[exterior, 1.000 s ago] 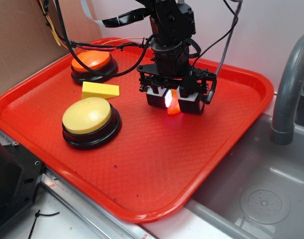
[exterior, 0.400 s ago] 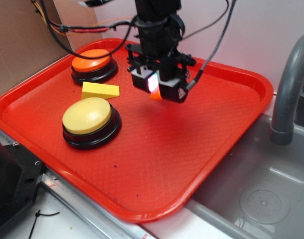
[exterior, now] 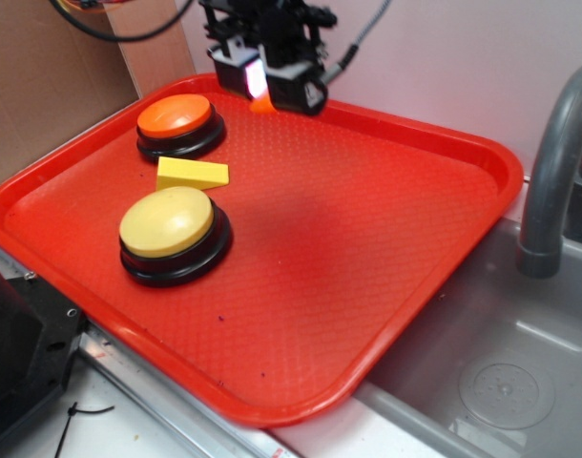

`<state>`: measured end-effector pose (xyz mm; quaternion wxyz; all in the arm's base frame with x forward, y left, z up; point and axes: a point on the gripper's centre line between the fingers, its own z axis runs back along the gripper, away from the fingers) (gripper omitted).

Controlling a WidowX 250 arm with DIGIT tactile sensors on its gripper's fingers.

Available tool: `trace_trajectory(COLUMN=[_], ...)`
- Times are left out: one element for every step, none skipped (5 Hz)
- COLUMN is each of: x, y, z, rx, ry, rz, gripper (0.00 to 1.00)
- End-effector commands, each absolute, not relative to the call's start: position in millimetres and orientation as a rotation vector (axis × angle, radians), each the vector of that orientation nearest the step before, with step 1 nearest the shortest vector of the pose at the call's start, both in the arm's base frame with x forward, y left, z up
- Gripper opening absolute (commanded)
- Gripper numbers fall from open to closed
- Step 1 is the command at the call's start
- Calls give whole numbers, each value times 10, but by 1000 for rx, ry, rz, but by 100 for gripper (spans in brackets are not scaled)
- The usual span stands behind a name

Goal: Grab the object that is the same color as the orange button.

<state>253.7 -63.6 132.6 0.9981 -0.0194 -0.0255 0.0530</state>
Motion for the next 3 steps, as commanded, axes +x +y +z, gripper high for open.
trace_trajectory(x=[2335,2302,2296], y=[-336,-292,-247], z=[2012,2033,1952], rx=[-27,-27,-53], ry=[-173,-182,-136], rz=[215,232,313], gripper=[0,0,0])
